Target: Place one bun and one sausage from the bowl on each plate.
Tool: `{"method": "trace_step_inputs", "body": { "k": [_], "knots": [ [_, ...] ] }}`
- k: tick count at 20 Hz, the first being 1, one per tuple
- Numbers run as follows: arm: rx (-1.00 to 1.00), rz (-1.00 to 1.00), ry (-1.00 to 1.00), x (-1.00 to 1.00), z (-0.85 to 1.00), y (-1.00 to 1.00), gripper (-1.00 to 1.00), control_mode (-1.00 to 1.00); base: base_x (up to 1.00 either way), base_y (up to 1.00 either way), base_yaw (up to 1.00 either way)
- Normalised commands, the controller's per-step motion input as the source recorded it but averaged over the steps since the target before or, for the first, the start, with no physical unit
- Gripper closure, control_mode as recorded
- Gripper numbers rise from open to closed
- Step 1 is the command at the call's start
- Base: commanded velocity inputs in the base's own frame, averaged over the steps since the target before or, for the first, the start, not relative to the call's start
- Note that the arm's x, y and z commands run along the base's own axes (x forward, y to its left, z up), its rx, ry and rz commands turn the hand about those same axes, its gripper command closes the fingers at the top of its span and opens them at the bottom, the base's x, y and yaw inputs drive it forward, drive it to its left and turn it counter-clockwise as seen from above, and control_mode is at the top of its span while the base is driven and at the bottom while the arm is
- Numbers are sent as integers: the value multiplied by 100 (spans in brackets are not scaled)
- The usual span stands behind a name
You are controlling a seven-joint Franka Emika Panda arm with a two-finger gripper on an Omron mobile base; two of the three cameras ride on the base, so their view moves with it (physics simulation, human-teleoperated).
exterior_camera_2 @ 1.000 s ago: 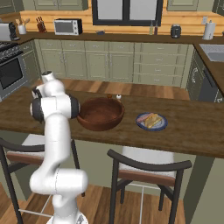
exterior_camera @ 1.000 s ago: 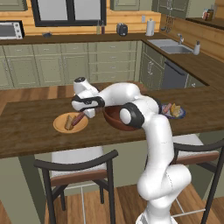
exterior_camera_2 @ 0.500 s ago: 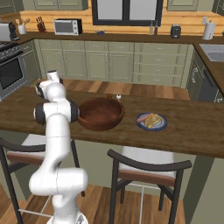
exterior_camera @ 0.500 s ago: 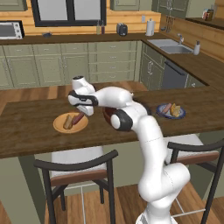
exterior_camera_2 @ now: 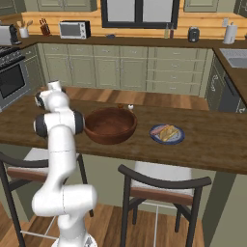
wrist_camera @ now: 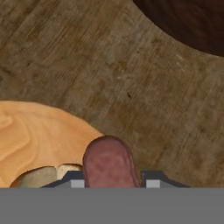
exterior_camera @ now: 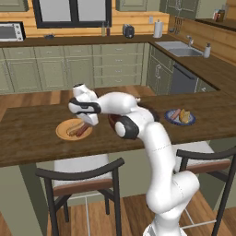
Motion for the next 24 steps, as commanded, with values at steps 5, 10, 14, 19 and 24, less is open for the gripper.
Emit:
{"method": "trace_step_inputs", "body": {
  "k": [5, 10, 14, 19, 24],
  "knots": [
    [2, 0, -12, -10, -61, -3, 100, -100, 0, 0, 0],
    [3, -7, -3, 21, -18, 20, 100, -100, 0, 0, 0],
    [1, -12, 0, 47, 0, 46, 100, -100, 0, 0, 0],
    [0, -15, 0, 31, 3, 40, 100, -100, 0, 0, 0],
    [-1, -13, 0, 0, -80, 28, -100, -100, 0, 0, 0]
  ]
}}
